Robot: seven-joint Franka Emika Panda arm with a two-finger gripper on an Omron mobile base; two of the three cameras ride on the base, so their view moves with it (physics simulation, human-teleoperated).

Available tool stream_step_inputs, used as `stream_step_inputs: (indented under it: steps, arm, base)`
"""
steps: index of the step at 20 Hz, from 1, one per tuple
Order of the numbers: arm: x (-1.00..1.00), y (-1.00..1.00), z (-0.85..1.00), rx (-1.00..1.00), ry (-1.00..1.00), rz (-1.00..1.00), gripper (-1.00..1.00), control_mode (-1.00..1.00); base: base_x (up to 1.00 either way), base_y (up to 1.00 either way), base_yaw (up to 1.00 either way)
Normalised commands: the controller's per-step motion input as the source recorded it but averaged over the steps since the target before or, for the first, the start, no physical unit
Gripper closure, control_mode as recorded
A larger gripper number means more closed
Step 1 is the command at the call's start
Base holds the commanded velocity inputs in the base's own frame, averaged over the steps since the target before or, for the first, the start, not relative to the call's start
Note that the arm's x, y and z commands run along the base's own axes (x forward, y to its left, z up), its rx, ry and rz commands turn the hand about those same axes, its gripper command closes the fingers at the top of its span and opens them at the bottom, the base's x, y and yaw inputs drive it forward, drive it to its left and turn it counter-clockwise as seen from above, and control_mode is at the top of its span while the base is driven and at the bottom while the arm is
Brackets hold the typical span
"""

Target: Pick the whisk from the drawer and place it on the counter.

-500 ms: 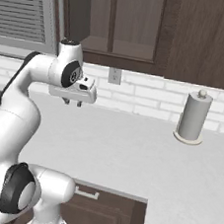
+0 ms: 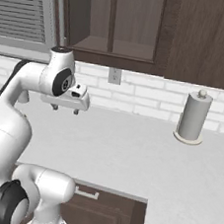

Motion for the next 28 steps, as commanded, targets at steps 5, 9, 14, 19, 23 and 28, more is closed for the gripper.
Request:
stream_step_inputs:
  steps: [5, 9, 14, 19, 23, 28]
  arm:
    - [-0.32, 0.45, -0.3, 0.0, -0.02, 0.0, -1.0, -1.0]
    - [-0.02, 0.58, -0.21, 0.01, 0.0, 0.0, -1.0, -1.0]
    - [-0.01, 0.61, -0.2, 0.03, 0.0, 0.01, -1.0, -1.0]
    - [-0.08, 0.51, -0.29, 0.02, 0.0, 0.06, -1.0, -1.0]
    - [-0.12, 0.47, -0.34, 0.02, 0.0, 0.07, -1.0, -1.0]
    - [-0.22, 0.4, -0.26, 0.05, 0.0, 0.06, -1.0, -1.0]
  base:
    - [0.0, 0.0, 0.0]
    - [0.0, 0.0, 0.0]
    - [0.0, 0.0, 0.0]
    - [0.0, 0.0, 0.0]
    - [0.0, 0.0, 0.0]
    - [0.0, 0.0, 0.0]
